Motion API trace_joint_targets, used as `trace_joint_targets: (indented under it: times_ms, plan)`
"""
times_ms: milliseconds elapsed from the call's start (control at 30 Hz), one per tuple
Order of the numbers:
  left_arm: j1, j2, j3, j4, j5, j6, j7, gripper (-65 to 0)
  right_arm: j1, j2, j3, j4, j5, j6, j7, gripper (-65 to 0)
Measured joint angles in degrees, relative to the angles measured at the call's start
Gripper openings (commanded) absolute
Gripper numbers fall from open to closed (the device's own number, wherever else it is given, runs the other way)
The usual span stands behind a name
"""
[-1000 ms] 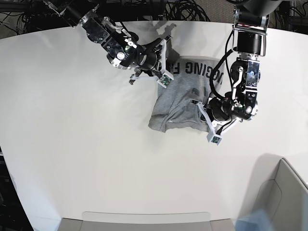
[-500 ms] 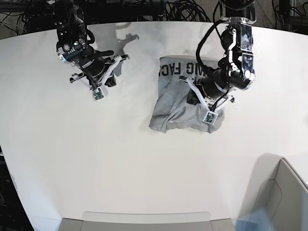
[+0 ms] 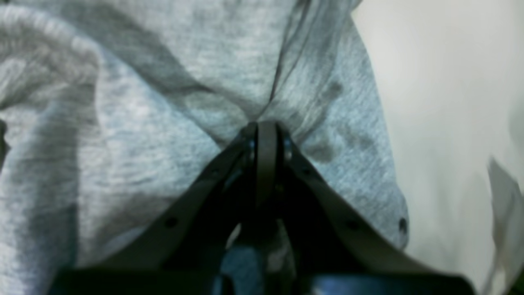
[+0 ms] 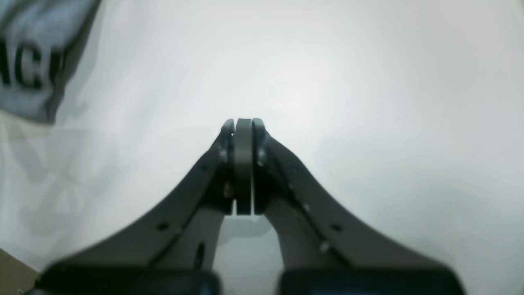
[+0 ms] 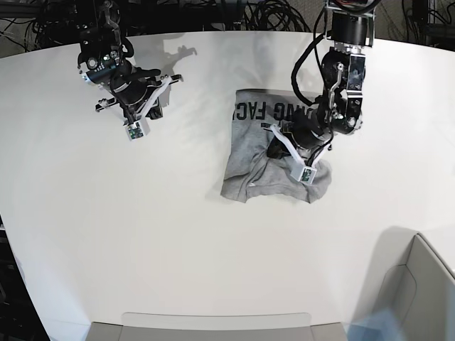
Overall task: Fold the T-shirt properly
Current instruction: 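Drag the folded bundle across the table with the left gripper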
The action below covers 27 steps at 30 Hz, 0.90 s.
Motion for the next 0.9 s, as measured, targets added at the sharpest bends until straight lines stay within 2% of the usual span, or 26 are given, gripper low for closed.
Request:
trace_joint_targets:
  times_ms: [167,400,533,600,667,767,900]
  plan:
    - [-0.35,-6.14,0.33,-6.1,-3.67,-3.17,-8.33,-65.0,0.09,-0.02,0.04,0.0,0.02,0.09,0.13,-65.0]
    - [-3.48,-14.51,0.15,-17.62,-3.85,-3.8,-18.8,-65.0,0.22,0.0,0.11,-0.02,0.0,0.09,0.15,-65.0]
    - [-7.15,-18.14,-0.02,-27.56,-3.98,-13.6,-22.51,-65.0,0.31,0.09,-0.07,-0.02,0.0,0.11,0.15,-65.0]
    - [-8.59,-19.26,-0.13,-30.93,-4.68,-15.93,-23.34,-65.0,0.39,0.02,-0.11,-0.02,0.02,0.09,0.22,-65.0]
    - [-9.49,-20.11,-0.13,-32.17,-4.26,-16.85,-23.34,-65.0,0.39,-0.02,-0.13,-0.02,0.04,0.11,0.31,-65.0]
    - [-9.46,-20.61,-0.13,-31.47,-3.74,-16.74,-23.15,-65.0,0.81,-0.07,-0.13,-0.02,0.17,0.11,-0.02,-65.0]
    - [-8.76,-20.9,-0.31,-24.5,-0.24,-14.05,-17.81,-65.0,2.14,-0.35,-0.24,-0.02,0.39,0.11,-0.09,-65.0]
